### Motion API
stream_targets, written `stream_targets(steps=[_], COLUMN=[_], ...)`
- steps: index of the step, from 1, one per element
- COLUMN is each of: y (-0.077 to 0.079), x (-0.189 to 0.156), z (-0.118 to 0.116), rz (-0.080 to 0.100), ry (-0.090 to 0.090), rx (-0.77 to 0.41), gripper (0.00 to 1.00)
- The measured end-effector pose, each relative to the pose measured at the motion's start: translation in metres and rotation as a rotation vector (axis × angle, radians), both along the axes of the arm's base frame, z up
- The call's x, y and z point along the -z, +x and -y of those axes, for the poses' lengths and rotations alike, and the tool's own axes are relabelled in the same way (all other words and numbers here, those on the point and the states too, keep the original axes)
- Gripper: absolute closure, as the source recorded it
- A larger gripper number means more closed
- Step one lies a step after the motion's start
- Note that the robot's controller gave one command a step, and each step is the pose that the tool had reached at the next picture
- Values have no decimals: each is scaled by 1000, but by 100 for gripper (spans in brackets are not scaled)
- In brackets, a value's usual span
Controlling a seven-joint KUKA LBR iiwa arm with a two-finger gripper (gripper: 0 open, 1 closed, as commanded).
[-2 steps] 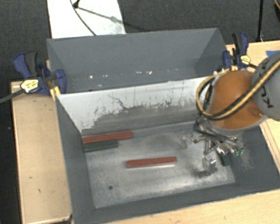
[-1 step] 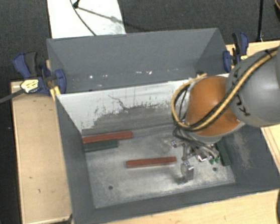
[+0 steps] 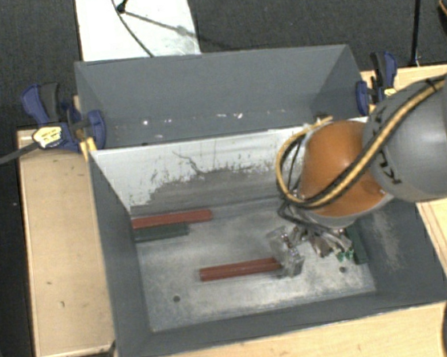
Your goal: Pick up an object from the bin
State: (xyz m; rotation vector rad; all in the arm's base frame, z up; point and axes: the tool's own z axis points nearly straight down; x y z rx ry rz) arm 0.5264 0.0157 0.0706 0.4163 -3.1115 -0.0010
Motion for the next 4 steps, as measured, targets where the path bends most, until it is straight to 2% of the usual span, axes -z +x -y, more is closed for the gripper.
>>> stream_targets(steps=[1,2,3,4], y=[4,2,29,30], x=[-114,-111,4,0], z=[41,39,19,20], rz=[12,5,-1,5], ry=[-2,0,2,1], rx=[-160,-162,-253,-251], gripper=[100,0,0,100])
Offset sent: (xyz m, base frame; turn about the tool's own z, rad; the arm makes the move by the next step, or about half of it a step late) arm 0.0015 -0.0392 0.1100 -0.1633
